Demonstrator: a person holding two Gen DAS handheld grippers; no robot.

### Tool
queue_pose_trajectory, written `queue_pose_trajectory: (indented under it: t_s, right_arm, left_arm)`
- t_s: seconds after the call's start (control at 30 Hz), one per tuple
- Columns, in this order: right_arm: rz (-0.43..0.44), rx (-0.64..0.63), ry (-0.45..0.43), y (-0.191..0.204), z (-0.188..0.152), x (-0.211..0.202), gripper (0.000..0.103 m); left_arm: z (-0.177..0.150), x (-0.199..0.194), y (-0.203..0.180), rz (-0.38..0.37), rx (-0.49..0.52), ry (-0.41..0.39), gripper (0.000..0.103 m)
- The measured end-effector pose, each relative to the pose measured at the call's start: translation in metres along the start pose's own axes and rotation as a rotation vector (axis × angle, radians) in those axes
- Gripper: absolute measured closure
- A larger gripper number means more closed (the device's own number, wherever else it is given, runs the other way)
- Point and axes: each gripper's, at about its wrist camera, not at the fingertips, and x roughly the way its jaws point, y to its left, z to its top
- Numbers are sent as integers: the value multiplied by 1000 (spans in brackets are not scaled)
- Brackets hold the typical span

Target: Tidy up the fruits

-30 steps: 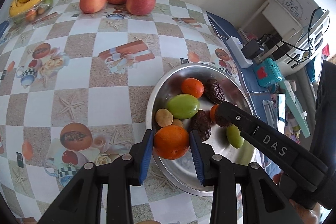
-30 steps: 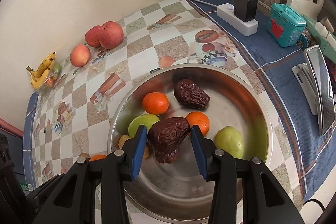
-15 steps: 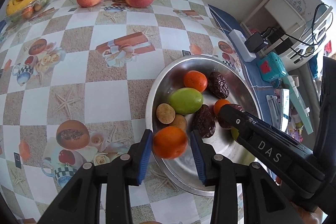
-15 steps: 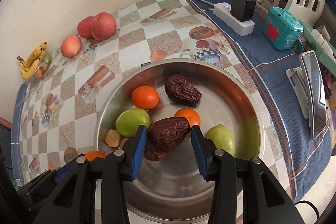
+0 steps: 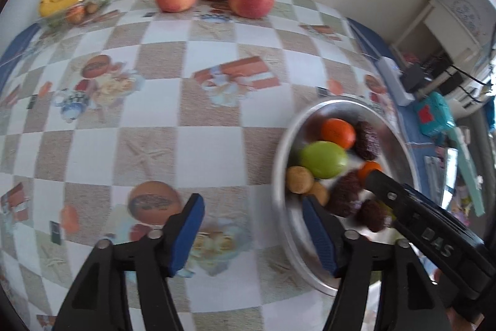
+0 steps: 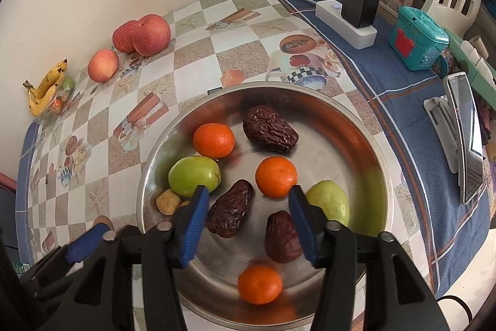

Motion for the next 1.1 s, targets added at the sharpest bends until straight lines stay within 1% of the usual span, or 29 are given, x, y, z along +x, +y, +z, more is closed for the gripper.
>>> queue_pose_trajectory:
  t_s: [0.07, 0.13, 0.17, 0.2, 0.27, 0.37, 0.4, 0.47, 0.53, 0.57, 0.6, 0.63, 0.77, 0.93, 1.1]
  right_arm:
    - [-5, -10, 0, 3, -1, 0, 37]
    - [-8, -23, 1, 6, -1, 0, 37]
    - [-4, -24, 2, 6, -2, 1, 37]
    - [0, -24, 4, 7, -2, 1, 37]
    - [-1, -31, 7, 10, -3, 2, 37]
    - [-14, -55, 9, 15, -5, 3, 34]
    - [-14, -61, 11, 16, -6, 3, 33]
    - [-15, -75, 13, 19, -9, 3, 32]
    - [-22, -91, 5, 22, -11, 2, 31]
    - [-23, -100, 2, 24, -13, 2, 25]
    - [-22, -108, -2, 26, -14, 2, 12]
    - [-22, -119, -9, 28, -16, 1, 10]
    - [-11, -159, -22, 38, -24, -2, 9]
    - [6, -188, -27, 47, -38, -9, 9]
    - [13, -209, -38, 53, -53, -19, 9]
  left_arm:
    - [1, 1, 9, 58, -8, -7, 18]
    - [3, 3, 19, 101, -14, -11, 15]
    - [4, 3, 23, 117, -18, -14, 12]
    - [4, 2, 27, 132, -20, -21, 5]
    - [5, -1, 33, 163, -20, -42, 0]
    - [5, -7, 39, 222, -1, -80, 0]
    - [6, -8, 41, 255, 4, -91, 0]
    - [5, -7, 44, 311, 19, -95, 0]
    - [3, -7, 46, 343, 32, -86, 0]
    - [1, -8, 47, 357, 39, -83, 0]
    - [-1, -10, 47, 375, 47, -82, 0]
    - [-4, -12, 47, 393, 53, -81, 0]
    - [-16, -25, 49, 475, 68, -100, 0]
    - [-30, -45, 53, 489, 90, -127, 0]
    - [-40, -60, 62, 486, 73, -141, 0]
